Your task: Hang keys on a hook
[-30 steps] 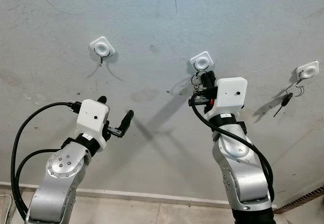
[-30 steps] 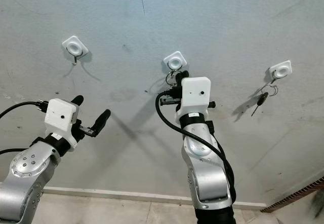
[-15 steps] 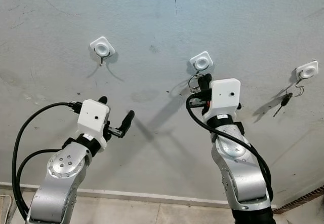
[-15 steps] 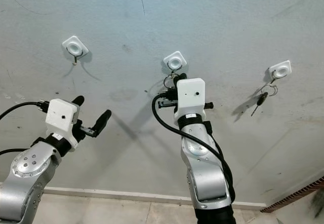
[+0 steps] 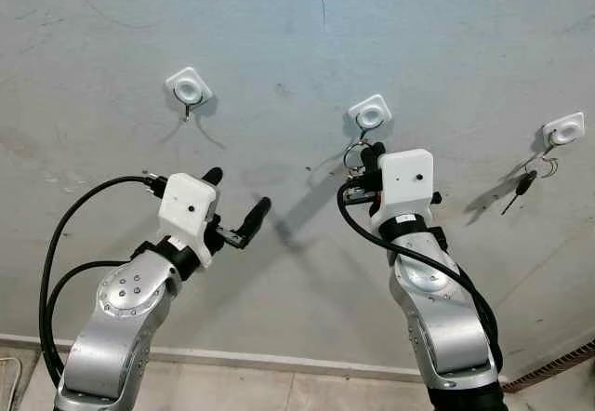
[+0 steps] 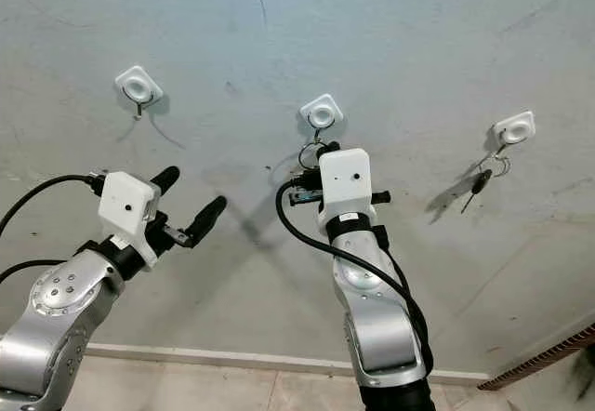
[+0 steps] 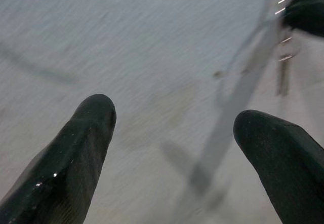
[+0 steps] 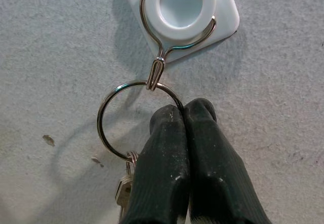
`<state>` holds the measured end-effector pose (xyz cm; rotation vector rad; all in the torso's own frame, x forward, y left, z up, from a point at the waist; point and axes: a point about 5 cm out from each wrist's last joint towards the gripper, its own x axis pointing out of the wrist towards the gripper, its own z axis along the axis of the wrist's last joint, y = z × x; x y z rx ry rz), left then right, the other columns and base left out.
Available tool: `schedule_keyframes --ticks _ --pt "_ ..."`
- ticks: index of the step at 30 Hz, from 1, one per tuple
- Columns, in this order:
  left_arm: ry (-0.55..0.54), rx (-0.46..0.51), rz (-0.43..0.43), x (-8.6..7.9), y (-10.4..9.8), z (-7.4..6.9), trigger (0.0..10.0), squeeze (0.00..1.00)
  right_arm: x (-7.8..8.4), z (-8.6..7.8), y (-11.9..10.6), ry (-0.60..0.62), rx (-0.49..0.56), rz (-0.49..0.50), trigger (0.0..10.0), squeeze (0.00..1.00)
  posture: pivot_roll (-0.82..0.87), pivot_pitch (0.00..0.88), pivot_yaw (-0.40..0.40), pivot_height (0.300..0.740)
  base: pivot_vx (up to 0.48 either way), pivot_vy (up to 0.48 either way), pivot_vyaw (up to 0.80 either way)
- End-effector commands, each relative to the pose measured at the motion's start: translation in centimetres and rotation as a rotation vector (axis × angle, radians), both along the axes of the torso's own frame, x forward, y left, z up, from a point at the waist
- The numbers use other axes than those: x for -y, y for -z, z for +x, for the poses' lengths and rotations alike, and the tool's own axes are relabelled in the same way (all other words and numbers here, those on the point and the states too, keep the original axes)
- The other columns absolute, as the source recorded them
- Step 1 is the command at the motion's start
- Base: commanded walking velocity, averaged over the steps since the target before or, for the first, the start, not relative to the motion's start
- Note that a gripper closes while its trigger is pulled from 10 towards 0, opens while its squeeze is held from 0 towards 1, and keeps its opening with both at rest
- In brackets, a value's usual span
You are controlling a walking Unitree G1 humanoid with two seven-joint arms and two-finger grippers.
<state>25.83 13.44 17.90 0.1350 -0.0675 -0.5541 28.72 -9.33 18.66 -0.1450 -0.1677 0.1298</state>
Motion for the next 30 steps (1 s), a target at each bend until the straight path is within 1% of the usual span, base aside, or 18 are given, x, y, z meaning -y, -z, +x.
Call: schedule_keyframes --ticks 1,6,7,8,12,19,20,30 --pt "0.042 0.021 0.003 0.7 -0.6 -0.2 10.0 0.0 0.1 0.0 1.0 0.006 -0.049 -0.024 10.0 0.0 0.2 0.0 -0.083 0.74 0.0 0.0 0.0" --pt "0.061 0.026 0.006 0.9 -0.7 -0.4 10.0 0.0 0.1 0.0 1.1 0.005 -0.052 -0.032 10.0 0.0 0.2 0.0 -0.083 0.74 0.0 0.0 0.0" --pt "0.078 0.032 0.007 1.1 -1.0 -0.4 10.0 0.0 0.1 -0.1 1.2 0.005 -0.053 -0.036 10.0 0.0 0.2 0.0 -0.086 0.74 0.0 0.0 0.0" --pt "0.121 0.046 0.011 1.7 -1.5 -0.4 10.0 0.0 0.2 -0.1 1.1 0.009 -0.047 -0.047 10.0 0.0 0.2 0.0 -0.086 0.74 0.0 0.0 0.0" --pt "0.157 0.063 0.019 2.3 -2.0 -0.4 10.0 0.0 0.2 0.0 0.9 0.012 -0.034 -0.056 10.0 0.0 0.2 0.0 -0.086 0.74 0.0 0.0 0.0" --pt "0.168 0.065 0.02 2.5 -2.2 -0.2 10.0 0.0 0.2 0.0 1.0 0.011 -0.037 -0.054 10.0 0.0 0.19 0.0 -0.082 0.74 0.0 0.0 0.0" --pt "0.169 0.064 0.021 2.5 -2.2 -0.2 10.0 0.0 0.2 0.0 1.0 0.012 -0.036 -0.051 10.0 1.0 0.19 0.0 -0.082 0.74 0.0 0.0 0.0" --pt "0.169 0.048 0.028 2.4 -1.8 -0.3 10.0 0.0 0.5 -0.1 1.1 0.023 -0.039 -0.036 10.0 1.0 0.19 0.0 -0.082 0.74 0.0 0.0 0.0"
